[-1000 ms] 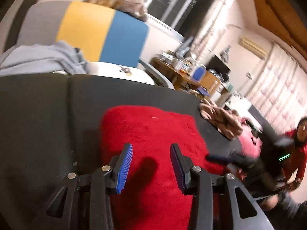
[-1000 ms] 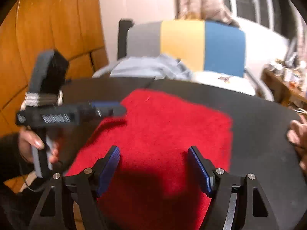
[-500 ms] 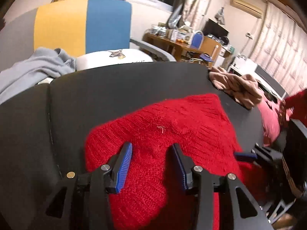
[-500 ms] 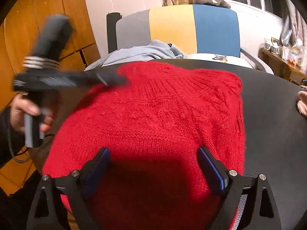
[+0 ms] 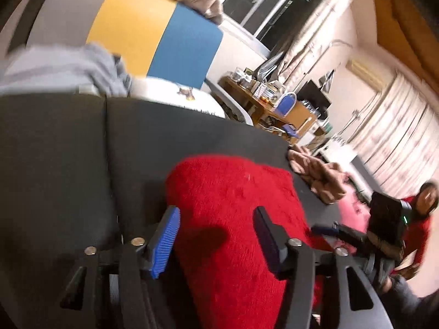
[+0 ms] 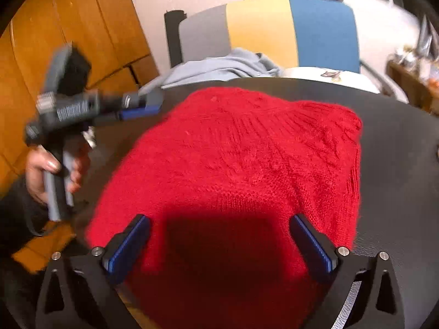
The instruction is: Fold clothes
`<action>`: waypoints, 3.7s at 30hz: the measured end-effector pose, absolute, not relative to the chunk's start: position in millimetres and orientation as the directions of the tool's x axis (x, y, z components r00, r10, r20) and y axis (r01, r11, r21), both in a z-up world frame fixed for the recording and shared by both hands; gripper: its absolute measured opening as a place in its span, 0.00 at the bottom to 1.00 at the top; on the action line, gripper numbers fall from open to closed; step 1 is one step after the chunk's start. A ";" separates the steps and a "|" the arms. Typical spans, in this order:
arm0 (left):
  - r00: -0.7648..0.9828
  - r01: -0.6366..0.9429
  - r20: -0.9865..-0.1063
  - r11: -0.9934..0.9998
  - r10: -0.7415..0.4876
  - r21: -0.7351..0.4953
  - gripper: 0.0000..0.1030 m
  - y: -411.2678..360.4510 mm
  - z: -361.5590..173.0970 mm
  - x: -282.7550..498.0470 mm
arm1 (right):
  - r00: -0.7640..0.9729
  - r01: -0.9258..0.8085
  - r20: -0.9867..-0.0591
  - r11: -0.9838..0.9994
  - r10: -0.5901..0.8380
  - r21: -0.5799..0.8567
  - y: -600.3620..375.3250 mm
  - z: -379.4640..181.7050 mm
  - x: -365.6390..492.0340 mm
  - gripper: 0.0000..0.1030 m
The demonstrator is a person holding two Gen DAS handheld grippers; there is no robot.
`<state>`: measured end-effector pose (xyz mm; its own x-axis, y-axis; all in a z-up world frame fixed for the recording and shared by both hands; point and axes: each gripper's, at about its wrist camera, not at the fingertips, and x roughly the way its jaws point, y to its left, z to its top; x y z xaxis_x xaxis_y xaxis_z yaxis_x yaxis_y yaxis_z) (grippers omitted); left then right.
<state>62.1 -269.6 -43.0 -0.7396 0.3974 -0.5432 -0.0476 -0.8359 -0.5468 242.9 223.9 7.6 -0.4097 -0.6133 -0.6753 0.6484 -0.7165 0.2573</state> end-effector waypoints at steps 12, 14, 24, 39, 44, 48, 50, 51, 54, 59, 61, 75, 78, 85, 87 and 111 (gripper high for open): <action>-0.661 -0.093 -0.476 -0.693 0.580 -0.715 0.71 -265.3 -84.4 45.2 | -0.225 0.435 -0.701 -0.714 -0.677 0.549 292.0 -26.0 163.3 1.00; -0.663 -0.112 -0.481 -0.712 0.573 -0.693 0.72 -255.9 -81.4 41.1 | -0.201 0.439 -0.684 -0.688 -0.702 0.578 281.2 -29.5 158.0 1.00; -0.596 -0.055 -0.539 -0.699 0.596 -0.713 0.68 -237.3 -100.1 32.7 | -0.164 0.594 -0.594 -0.559 -0.788 0.578 255.0 -42.8 170.4 1.00; -0.808 -0.056 -0.405 -0.740 0.427 -0.670 0.36 -277.9 -27.9 197.4 | -0.105 0.478 -0.511 -0.494 -0.853 0.726 177.8 -46.8 187.6 0.67; -0.909 0.037 -0.348 -0.787 0.229 -0.616 0.35 -324.6 12.8 267.8 | 0.072 0.570 -0.397 -0.289 -0.915 0.770 48.4 -11.5 187.9 0.65; -0.960 0.156 -0.281 -0.823 0.004 -0.546 0.36 -376.6 61.8 331.1 | 0.200 0.649 -0.340 -0.136 -0.919 0.749 -66.2 32.5 194.0 0.64; -0.963 0.239 -0.229 -0.838 -0.141 -0.491 0.36 -401.0 85.8 369.2 | 0.265 0.678 -0.315 -0.056 -0.912 0.733 -123.5 54.5 197.1 0.64; -0.957 0.282 -0.202 -0.829 -0.208 -0.482 0.36 -413.1 95.4 388.9 | 0.297 0.690 -0.303 -0.016 -0.906 0.723 -152.2 65.5 198.7 0.64; -0.912 0.399 -0.137 -0.759 -0.386 -0.514 0.36 -452.8 104.7 437.6 | 0.393 0.716 -0.271 0.107 -0.879 0.690 -238.2 98.4 203.3 0.64; -0.768 0.602 -0.276 -0.505 -0.578 -0.619 0.36 -513.2 52.5 492.2 | 0.477 0.767 -0.347 0.190 -0.807 0.613 -387.4 118.7 209.9 0.64; -0.707 0.649 -0.357 -0.358 -0.610 -0.672 0.36 -535.3 8.1 508.4 | 0.421 0.829 -0.478 0.113 -0.771 0.548 -433.4 91.7 219.7 0.64; -0.608 0.767 -0.491 -0.303 -0.624 -0.566 0.54 -528.5 36.6 536.0 | 0.259 0.889 -0.638 -0.079 -0.725 0.450 -445.2 19.2 201.6 0.91; -0.535 0.822 -0.428 -0.329 -0.729 -0.465 0.54 -499.1 67.9 538.9 | 0.156 0.942 -0.618 -0.072 -0.770 0.328 -426.1 48.4 204.8 0.91; -0.610 0.789 -0.382 -0.485 -0.694 -0.378 0.62 -505.1 79.6 487.4 | 0.206 0.977 -0.555 0.202 -0.806 0.070 -417.2 75.2 277.9 0.93; -0.582 0.813 -0.496 -0.441 -0.644 -0.380 0.61 -525.9 56.8 463.3 | 0.229 0.965 -0.592 0.259 -0.773 0.035 -424.3 66.9 292.8 0.93; -0.189 0.973 -0.518 -0.232 -0.834 0.020 0.64 -415.6 134.8 473.7 | -0.048 0.992 -0.583 -0.108 -0.811 0.069 -388.7 94.1 285.0 1.00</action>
<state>473.7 -415.6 134.8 -0.1886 -0.8343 -0.5181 0.9725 -0.2320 0.0196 285.0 -388.7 94.1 -0.0481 -0.8113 -0.5827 0.9917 -0.1083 0.0690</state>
